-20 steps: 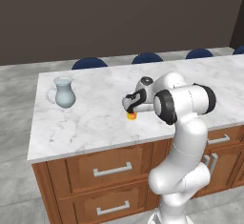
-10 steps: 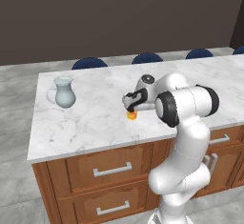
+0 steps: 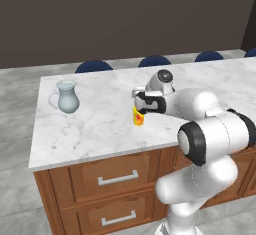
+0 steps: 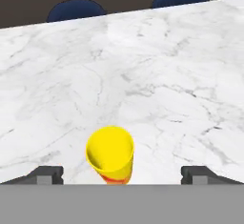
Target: Place the pitcher and cup on the dining counter for serving.
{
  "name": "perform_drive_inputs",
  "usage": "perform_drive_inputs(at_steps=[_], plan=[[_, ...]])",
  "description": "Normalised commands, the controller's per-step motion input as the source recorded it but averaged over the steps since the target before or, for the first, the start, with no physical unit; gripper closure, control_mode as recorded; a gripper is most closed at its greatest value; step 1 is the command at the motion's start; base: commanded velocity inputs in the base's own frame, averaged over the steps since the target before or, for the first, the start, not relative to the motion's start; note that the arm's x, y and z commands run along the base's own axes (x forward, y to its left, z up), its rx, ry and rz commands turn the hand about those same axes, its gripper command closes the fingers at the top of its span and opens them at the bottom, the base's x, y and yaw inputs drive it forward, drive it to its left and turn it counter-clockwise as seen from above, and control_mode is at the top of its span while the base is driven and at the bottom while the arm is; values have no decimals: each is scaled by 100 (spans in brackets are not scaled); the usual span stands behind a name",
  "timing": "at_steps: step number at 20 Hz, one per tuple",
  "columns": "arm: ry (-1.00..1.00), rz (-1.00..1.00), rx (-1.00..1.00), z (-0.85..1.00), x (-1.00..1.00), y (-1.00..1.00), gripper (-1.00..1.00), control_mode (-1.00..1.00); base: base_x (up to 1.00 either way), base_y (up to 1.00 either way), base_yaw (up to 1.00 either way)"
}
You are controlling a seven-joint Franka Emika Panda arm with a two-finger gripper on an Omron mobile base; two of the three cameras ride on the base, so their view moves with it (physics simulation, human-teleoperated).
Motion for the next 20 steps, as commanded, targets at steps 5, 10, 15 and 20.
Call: perform_drive_inputs(at_steps=[5, 10, 15, 20], plan=[[-25, 0, 0, 91, -100, 0, -100, -100, 0, 0, 0], [-30, 0, 0, 41, -100, 0, -100, -100, 0, 0, 0], [-29, 0, 0, 38, -100, 0, -100, -100, 0, 0, 0], [-15, 0, 0, 60, -100, 4, -100, -100, 0, 0, 0]])
